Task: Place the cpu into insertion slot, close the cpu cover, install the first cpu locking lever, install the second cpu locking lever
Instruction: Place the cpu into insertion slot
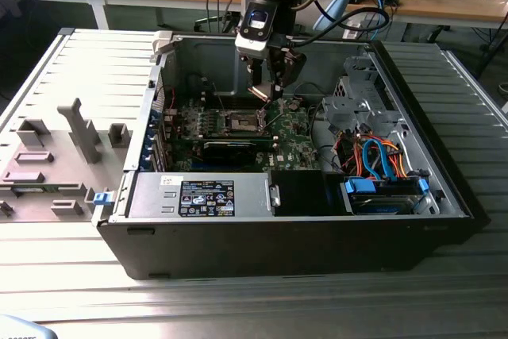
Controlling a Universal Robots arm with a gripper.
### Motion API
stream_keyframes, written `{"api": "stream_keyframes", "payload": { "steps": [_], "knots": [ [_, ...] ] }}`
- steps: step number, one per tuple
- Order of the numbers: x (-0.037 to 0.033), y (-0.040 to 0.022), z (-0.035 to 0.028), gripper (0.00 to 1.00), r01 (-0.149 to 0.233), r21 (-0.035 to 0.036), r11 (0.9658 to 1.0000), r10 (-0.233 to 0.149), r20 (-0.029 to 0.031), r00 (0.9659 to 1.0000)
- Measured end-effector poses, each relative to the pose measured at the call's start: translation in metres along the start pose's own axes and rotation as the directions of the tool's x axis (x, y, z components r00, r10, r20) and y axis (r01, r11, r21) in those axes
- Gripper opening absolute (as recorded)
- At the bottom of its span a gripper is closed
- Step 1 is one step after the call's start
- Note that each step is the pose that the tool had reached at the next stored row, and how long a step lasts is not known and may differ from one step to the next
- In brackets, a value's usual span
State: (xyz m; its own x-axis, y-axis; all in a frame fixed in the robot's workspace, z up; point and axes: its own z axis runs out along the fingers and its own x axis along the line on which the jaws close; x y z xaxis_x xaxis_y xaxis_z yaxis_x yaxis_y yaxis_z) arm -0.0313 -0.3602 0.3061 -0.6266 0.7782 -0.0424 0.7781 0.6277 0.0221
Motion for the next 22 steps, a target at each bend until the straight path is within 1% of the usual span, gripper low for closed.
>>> {"api": "stream_keyframes", "payload": {
  "steps": [22],
  "knots": [
    [0.0000,0.0000,0.0006,0.55,-0.013,0.0005,0.9999,0.013,0.0003,0.9999]
  ]
}}
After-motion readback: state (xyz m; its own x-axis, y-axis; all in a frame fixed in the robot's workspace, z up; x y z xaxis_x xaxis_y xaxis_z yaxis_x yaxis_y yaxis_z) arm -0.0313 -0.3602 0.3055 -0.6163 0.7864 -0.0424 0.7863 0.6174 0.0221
